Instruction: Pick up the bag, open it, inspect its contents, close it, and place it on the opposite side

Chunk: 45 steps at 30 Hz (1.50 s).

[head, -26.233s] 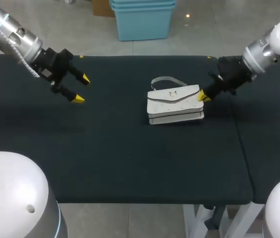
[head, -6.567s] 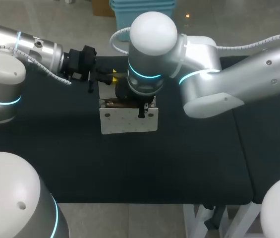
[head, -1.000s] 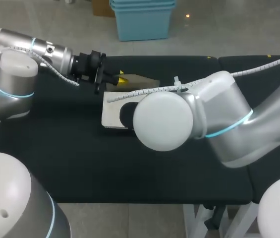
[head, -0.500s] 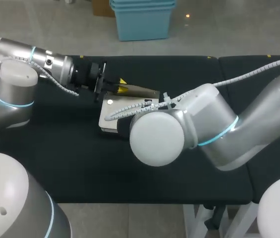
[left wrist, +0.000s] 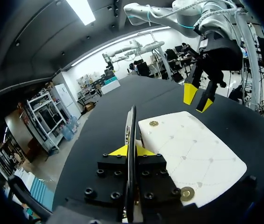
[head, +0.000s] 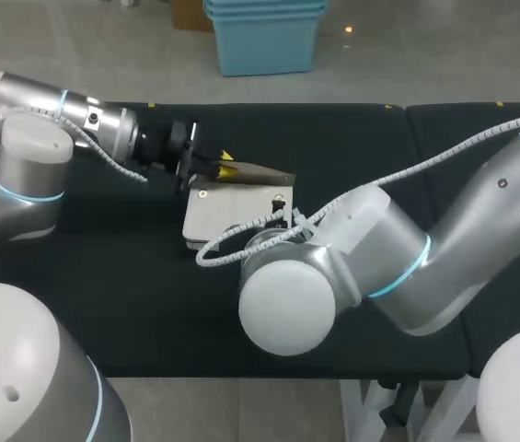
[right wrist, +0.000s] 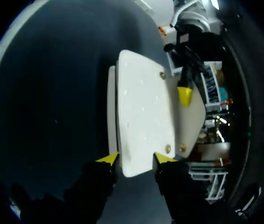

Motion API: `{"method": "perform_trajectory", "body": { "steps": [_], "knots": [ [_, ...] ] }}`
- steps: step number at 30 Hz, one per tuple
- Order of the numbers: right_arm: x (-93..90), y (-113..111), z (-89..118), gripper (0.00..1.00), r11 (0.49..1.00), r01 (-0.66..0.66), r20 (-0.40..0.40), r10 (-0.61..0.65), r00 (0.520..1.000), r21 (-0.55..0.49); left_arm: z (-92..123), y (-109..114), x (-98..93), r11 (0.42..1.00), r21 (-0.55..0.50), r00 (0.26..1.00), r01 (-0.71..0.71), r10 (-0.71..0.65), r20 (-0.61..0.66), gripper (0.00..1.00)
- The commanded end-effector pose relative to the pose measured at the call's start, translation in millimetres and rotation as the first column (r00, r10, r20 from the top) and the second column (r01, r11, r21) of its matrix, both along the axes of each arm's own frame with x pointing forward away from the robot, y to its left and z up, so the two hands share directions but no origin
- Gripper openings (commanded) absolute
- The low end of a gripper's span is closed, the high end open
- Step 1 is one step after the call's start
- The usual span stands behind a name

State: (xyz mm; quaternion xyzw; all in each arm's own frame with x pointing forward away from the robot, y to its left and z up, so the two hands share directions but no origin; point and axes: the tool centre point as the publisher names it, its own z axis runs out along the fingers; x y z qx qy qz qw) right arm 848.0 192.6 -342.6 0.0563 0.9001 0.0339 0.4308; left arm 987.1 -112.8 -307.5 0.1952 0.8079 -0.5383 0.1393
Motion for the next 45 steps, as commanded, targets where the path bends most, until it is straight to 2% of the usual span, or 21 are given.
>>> {"method": "perform_trajectory", "body": {
  "steps": [1, 9, 16, 22, 24, 27, 31, 36, 45],
  "knots": [
    [0.6, 1, -9, 0.45, 1.000, -0.001, 0.060, 0.001, 0.998, 0.006, -7, 0, 7.2, 1.000, -0.008, 1.000, 0.008, -0.008, -0.002, 0.00],
    [8.4, 11, -21, 0.44, 1.000, -0.022, 0.037, 0.022, 0.999, -0.001, -10, 8, 13.5, 1.000, -0.010, 1.000, -0.018, 0.018, -0.012, 0.00],
    [21.6, 16, -22, 0.40, 1.000, -0.015, 0.041, 0.015, 0.999, 0.003, -12, 9, 13.8, 1.000, -0.016, 1.000, -0.016, 0.016, -0.021, 0.00],
    [26.6, 16, -23, 0.30, 1.000, -0.012, 0.047, 0.012, 0.999, 0.002, -13, 9, 16.1, 1.000, -0.021, 1.000, -0.016, 0.016, -0.027, 0.00],
    [27.6, 15, -25, 0.17, 1.000, -0.008, 0.046, 0.008, 0.999, -0.001, -14, 10, 16.8, 1.000, -0.021, 0.999, -0.016, 0.016, -0.028, 0.00],
    [28.6, 12, -26, 0.07, 1.000, -0.001, 0.047, 0.001, 0.999, -0.001, -15, 10, 17.1, 1.000, -0.022, 0.999, -0.015, 0.014, -0.031, 0.00],
    [30.2, 11, -28, 0.07, 1.000, 0.007, 0.056, -0.007, 0.998, 0.000, -17, 11, 17.3, 1.000, -0.023, 0.999, -0.010, 0.009, -0.036, 0.00],
    [35.2, 10, -32, 0.00, 1.000, 0.014, 0.066, -0.014, 0.998, -0.002, -17, 11, 15.0, 0.999, -0.028, 1.000, 0.020, -0.021, -0.014, 0.00],
    [40.5, 11, -35, 0.00, 0.999, 0.048, 0.057, -0.048, 0.997, 0.005, -20, 9, -4.3, 0.994, -0.010, 0.983, 0.110, -0.107, 0.146, 0.00]
  ]
}}
